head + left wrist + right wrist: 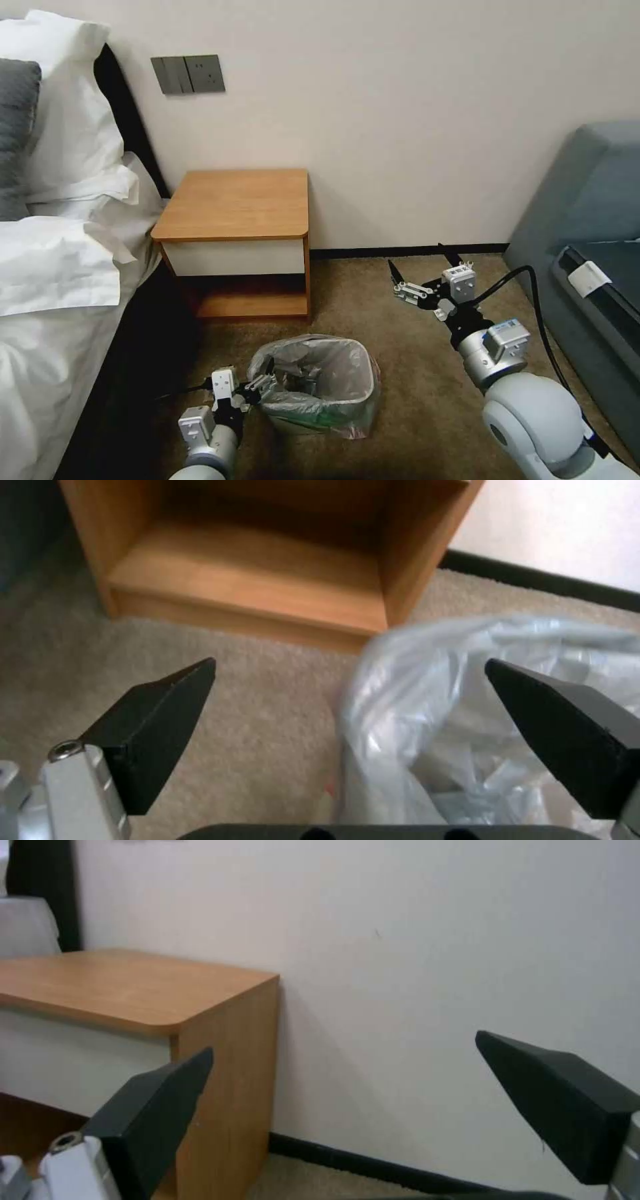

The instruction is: Pick up the garbage bag from the table and place it over the trash can.

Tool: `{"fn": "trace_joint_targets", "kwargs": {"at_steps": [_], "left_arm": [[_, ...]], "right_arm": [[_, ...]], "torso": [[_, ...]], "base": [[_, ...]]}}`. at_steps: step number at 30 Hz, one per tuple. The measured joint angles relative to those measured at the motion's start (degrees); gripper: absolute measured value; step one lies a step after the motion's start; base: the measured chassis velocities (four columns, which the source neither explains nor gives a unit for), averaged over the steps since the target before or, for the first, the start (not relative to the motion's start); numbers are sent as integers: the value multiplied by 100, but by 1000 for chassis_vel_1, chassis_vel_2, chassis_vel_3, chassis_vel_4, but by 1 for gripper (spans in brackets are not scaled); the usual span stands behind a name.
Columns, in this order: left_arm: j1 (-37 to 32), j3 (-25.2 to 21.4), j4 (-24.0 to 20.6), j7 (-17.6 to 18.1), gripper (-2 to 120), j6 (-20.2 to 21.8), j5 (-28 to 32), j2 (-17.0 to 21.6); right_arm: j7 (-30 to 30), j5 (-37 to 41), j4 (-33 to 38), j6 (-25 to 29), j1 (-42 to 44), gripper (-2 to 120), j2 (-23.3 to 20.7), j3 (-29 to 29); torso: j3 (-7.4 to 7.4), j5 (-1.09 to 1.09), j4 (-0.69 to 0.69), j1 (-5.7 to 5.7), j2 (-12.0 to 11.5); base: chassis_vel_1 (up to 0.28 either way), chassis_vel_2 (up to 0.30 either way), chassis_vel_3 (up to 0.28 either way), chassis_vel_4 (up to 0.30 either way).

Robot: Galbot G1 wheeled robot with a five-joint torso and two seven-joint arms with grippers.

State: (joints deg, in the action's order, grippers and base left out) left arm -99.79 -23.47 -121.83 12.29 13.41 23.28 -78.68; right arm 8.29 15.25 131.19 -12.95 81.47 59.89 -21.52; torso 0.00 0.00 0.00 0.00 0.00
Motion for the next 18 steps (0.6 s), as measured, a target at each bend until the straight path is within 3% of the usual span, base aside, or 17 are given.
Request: {"fn": "trace_joint_targets", "kwargs": {"at_steps": [4, 7, 9, 12, 14, 18], "left_arm": [[-26, -119, -88, -29, 100, -129, -236, 1], [-6, -421, -94, -118, 100, -591, -876, -6], [-2, -439, -88, -125, 100, -639, -913, -6], [1, -526, -101, -262, 100, -1005, -1106, -6], [-61, -589, -153, -548, 100, -1485, -1297, -45], [-210, -671, -367, -776, 100, -1767, -1353, -93]], "right_arm": [[10, -3, 67, 11, 136, 100, 69, -30], [84, -189, -83, 362, 469, 100, 313, -83], [85, -235, -119, 422, 523, 100, 352, -103], [56, -466, -342, 849, 952, 100, 618, -286], [47, -798, -522, 1432, 1536, 100, 1025, -382], [-32, -1094, -575, 1904, 2019, 100, 1474, -490]], "torso": [[0, -1, 0, 0, 0], [0, 0, 1, 0, 0], [0, 0, 1, 0, 0], [0, -1, -2, 0, 0], [0, 0, -1, 0, 0], [-1, 0, -1, 0, 0]], "base": [[0, 0, 0, 0], [0, 0, 0, 0], [0, 0, 0, 0], [0, 0, 0, 0], [0, 0, 0, 0], [0, 0, 0, 0]]}}
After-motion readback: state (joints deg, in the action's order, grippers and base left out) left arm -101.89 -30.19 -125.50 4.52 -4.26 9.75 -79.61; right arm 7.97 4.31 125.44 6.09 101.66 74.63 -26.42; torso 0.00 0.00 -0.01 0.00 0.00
